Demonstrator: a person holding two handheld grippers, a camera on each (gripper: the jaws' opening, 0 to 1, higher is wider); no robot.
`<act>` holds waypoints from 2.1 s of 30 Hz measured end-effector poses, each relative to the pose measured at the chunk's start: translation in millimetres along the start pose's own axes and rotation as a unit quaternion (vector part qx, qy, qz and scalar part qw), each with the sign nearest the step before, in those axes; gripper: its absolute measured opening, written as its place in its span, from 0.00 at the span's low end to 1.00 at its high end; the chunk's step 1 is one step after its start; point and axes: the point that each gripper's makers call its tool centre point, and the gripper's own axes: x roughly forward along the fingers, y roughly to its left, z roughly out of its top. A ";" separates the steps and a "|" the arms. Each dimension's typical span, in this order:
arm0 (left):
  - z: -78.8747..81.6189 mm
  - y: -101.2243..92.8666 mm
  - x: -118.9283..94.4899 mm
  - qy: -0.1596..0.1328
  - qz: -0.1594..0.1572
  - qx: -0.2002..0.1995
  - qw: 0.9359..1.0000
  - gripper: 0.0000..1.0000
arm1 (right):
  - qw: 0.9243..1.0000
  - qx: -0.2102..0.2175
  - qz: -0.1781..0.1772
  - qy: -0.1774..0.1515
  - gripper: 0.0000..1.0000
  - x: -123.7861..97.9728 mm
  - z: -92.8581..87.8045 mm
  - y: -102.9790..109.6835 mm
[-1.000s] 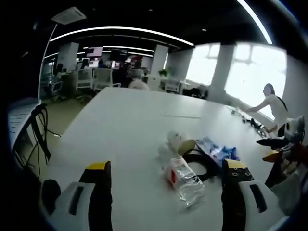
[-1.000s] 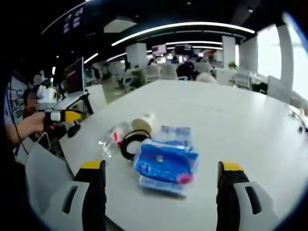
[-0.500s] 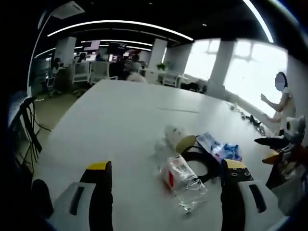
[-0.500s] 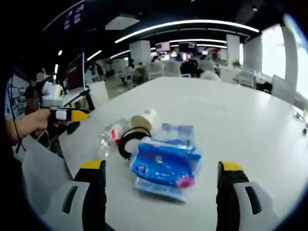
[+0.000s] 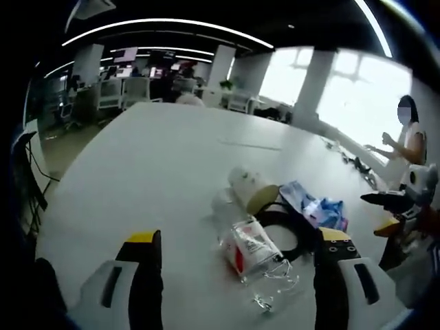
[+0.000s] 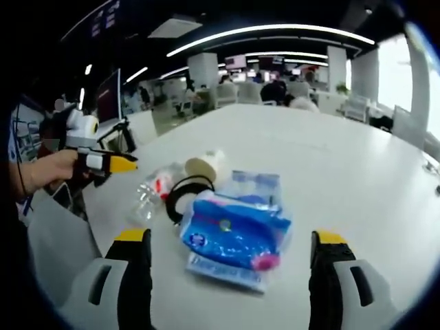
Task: Arrange the tabletop items into an orderly group along one side of the table until the central work area is clear of visible clutter.
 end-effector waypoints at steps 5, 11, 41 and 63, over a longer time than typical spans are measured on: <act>-3.3 0.2 5.7 0.010 0.004 -0.004 1.000 0.87 | 1.000 -0.005 0.003 0.005 0.94 3.4 -2.8 0.4; -10.0 0.0 13.2 0.025 0.008 -0.032 0.999 0.83 | 1.000 -0.009 0.007 0.010 0.94 7.2 -6.5 0.6; -27.4 -4.5 40.3 0.118 0.064 -0.095 0.986 0.62 | 1.000 0.001 0.014 0.021 0.93 16.8 -16.3 1.3; -39.1 -8.8 49.8 0.184 0.094 -0.117 0.971 0.54 | 1.000 0.017 0.008 0.018 0.92 23.1 -18.6 -2.1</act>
